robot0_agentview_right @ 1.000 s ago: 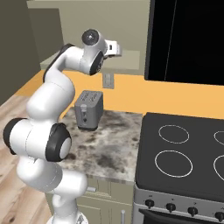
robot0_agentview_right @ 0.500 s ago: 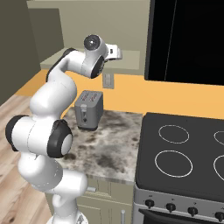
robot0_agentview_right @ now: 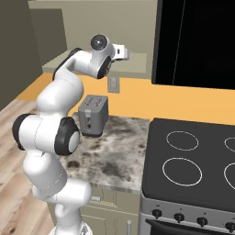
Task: Pick the kiwi from the counter and place it in the cabinet. Then close the cabinet.
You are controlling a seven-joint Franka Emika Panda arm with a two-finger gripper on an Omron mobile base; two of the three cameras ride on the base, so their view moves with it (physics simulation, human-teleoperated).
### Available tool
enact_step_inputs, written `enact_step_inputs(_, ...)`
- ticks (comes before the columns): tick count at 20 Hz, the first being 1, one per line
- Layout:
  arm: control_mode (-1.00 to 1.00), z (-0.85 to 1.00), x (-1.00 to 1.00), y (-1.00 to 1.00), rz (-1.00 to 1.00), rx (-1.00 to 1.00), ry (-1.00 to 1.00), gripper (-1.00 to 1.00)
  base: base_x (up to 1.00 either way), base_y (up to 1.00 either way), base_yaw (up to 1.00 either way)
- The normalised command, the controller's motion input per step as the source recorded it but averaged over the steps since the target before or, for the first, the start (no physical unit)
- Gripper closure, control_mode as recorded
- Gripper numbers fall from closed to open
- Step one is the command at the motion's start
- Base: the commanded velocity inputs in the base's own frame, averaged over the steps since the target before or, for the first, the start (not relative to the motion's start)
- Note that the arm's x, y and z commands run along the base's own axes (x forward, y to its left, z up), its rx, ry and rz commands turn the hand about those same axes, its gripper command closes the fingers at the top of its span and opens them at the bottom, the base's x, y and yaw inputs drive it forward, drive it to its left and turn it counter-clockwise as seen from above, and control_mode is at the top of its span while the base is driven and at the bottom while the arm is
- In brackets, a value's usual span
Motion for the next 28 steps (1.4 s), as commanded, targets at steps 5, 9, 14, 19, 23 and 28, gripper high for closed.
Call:
enact_step_inputs(5, -1.0, -0.06, 0.02, 0.0, 0.0, 0.0, -0.01, -1.0, 0.0, 0.0, 0.0)
enact_step_inputs(9, -1.0, 0.03, -0.03, 0.0, 0.0, 0.0, -0.14, -1.0, 0.0, 0.0, 0.0)
enact_step_inputs(14, -1.0, 0.19, -0.72, 0.0, 0.0, 0.0, -0.18, -1.0, 0.0, 0.0, 0.0)
enact_step_inputs(19, -1.0, 0.29, -1.0, 0.0, 0.0, 0.0, -0.1, -1.0, 0.0, 0.0, 0.0)
enact_step_inputs(23, -1.0, 0.65, -1.0, 0.0, 0.0, 0.0, -0.01, -1.0, 0.0, 0.0, 0.0)
enact_step_inputs(28, -1.0, 0.66, -1.0, 0.0, 0.0, 0.0, 0.02, -1.0, 0.0, 0.0, 0.0)
